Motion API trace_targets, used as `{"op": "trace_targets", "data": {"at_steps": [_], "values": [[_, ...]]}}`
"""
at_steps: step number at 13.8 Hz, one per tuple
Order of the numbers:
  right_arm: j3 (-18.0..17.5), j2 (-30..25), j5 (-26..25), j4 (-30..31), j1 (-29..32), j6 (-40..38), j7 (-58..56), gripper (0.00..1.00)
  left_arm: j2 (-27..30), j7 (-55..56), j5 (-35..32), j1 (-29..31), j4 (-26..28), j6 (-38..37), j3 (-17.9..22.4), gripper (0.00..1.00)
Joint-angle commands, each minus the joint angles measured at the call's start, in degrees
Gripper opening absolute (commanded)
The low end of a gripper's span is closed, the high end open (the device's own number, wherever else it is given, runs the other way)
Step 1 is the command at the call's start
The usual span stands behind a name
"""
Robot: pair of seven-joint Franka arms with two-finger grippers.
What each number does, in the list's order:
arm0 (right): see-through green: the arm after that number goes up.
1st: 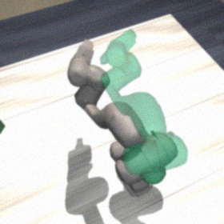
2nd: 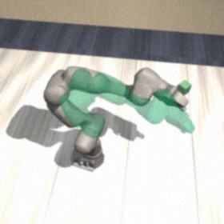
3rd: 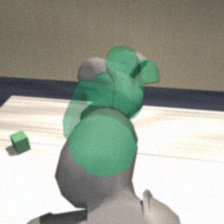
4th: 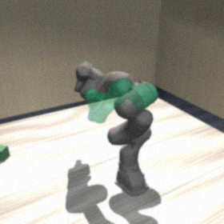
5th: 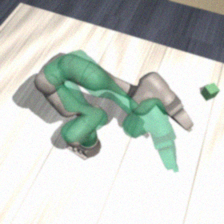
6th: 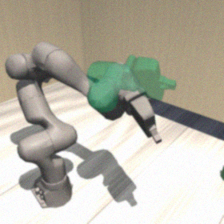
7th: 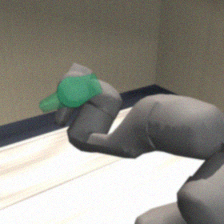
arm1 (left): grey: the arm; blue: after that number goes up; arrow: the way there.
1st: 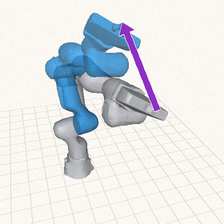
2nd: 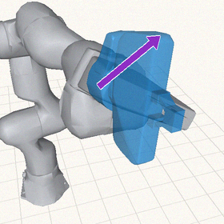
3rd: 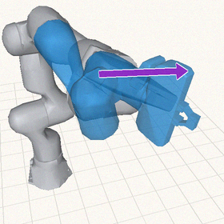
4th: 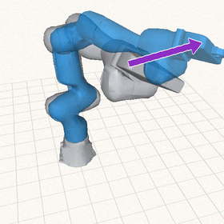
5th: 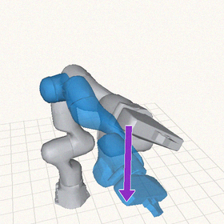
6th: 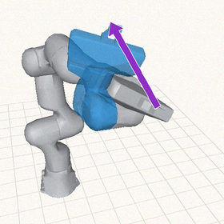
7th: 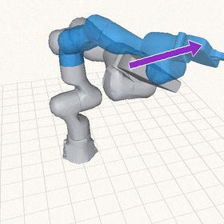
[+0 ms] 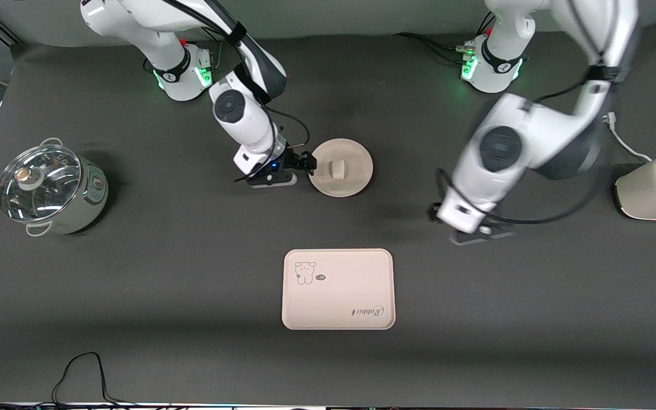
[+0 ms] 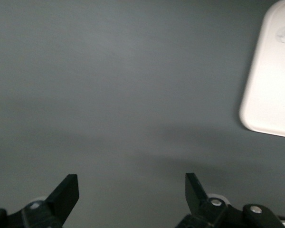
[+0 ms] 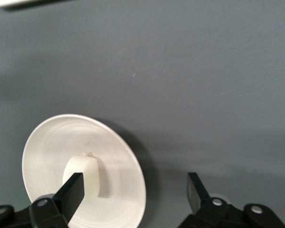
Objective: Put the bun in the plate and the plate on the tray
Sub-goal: 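Open the left gripper and withdraw while the right gripper grasps the plate rim, then slide the plate with the right gripper onto the bunny tray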
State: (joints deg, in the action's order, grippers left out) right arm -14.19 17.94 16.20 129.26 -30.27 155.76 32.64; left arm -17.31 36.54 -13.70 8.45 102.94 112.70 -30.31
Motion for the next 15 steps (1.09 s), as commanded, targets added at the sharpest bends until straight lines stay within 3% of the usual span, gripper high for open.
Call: {"op": "trace_targets", "data": {"at_steps": [1,3,8,9,11,13,15], "values": [[0.04,2.36,0.06,0.73,-1.80,4.19,1.64,0.95,1.84,-9.54,2.10,7.35,-4.48,-8.96,-0.89,1.00],[0.04,3.85,0.06,1.08,-2.68,6.04,1.72,0.92,2.80,-11.57,4.11,10.87,-7.13,-13.63,-0.72,1.00],[0.04,6.13,0.06,2.49,-3.30,10.16,1.72,0.85,5.71,-21.74,9.55,17.91,-6.79,-12.77,-0.02,1.00],[0.04,7.10,0.06,2.75,-3.39,11.83,1.72,0.82,5.97,-23.17,10.70,17.05,-6.79,-12.77,2.42,1.00],[0.04,8.08,0.06,2.76,-3.92,13.16,1.64,0.65,7.81,-24.58,11.15,8.22,-6.70,-12.95,12.76,1.00],[0.04,7.99,0.06,2.67,-3.74,13.17,1.64,0.37,8.87,-25.46,11.24,-3.56,-6.61,-12.95,25.32,1.00],[0.04,7.73,0.14,2.67,-3.74,12.99,1.64,0.23,9.22,-25.46,11.59,-12.45,-6.00,-12.60,34.22,1.00]]}}
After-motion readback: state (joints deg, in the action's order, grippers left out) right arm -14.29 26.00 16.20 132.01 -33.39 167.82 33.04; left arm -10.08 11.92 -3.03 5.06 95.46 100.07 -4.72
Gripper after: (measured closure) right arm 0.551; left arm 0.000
